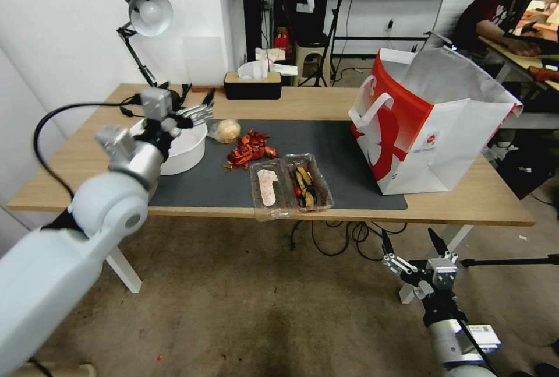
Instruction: Pick up the trash from the table and place it into the takeout bag.
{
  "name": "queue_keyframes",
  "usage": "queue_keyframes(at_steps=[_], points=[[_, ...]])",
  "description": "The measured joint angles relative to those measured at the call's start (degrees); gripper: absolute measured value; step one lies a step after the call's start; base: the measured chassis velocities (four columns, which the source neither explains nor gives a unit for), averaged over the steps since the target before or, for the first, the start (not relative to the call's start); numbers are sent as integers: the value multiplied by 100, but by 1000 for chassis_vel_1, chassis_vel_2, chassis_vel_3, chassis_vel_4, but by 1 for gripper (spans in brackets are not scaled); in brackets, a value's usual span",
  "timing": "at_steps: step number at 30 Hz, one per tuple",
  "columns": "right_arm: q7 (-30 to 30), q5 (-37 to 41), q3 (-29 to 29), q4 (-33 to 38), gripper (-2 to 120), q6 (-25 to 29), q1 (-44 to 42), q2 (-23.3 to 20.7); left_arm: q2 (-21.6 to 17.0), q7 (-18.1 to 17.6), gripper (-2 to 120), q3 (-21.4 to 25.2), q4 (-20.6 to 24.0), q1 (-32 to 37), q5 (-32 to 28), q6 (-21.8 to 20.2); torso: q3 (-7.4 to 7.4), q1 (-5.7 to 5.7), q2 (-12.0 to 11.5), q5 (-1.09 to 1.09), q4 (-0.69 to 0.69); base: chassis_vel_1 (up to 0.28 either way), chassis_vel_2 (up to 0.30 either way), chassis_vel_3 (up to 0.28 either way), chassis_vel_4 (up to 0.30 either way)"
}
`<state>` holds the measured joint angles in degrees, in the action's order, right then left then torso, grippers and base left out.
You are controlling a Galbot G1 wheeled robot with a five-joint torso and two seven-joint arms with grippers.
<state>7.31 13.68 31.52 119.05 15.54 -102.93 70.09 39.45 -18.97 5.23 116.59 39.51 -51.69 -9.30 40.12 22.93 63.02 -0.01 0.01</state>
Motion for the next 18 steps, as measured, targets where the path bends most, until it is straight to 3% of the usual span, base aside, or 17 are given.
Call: queue_keyframes(at_steps=[2,3,5,6,9,13,18], points=[[5,-21,-7,-11,100,-22,21,36,31,-9,100,-750,-349,-936,-177,-162,-1,0,0,3,-2,0,0,0,0],[5,-21,-7,-11,100,-22,21,36,31,-9,100,-750,-349,-936,-177,-162,-1,0,0,3,-2,0,0,0,0],[13,-22,5,-24,100,-34,29,38,149,-113,100,-1285,-619,-1494,-206,-386,0,0,0,2,-2,0,0,0,0],[13,-22,5,-24,100,-34,29,38,149,-113,100,-1285,-619,-1494,-206,-386,0,0,0,2,-2,0,0,0,0],[20,-7,64,-40,100,-47,40,23,376,-321,100,-1959,-994,-2177,-423,-1049,0,0,0,0,-1,0,0,0,0],[26,22,105,-66,100,-49,48,18,556,-492,100,-2371,-1269,-2664,-592,-1462,0,0,0,1,-1,0,0,0,0],[32,85,166,-131,100,-49,63,18,1003,-762,100,-3079,-2136,-3550,-845,-2202,0,0,0,1,-2,0,0,0,0]])
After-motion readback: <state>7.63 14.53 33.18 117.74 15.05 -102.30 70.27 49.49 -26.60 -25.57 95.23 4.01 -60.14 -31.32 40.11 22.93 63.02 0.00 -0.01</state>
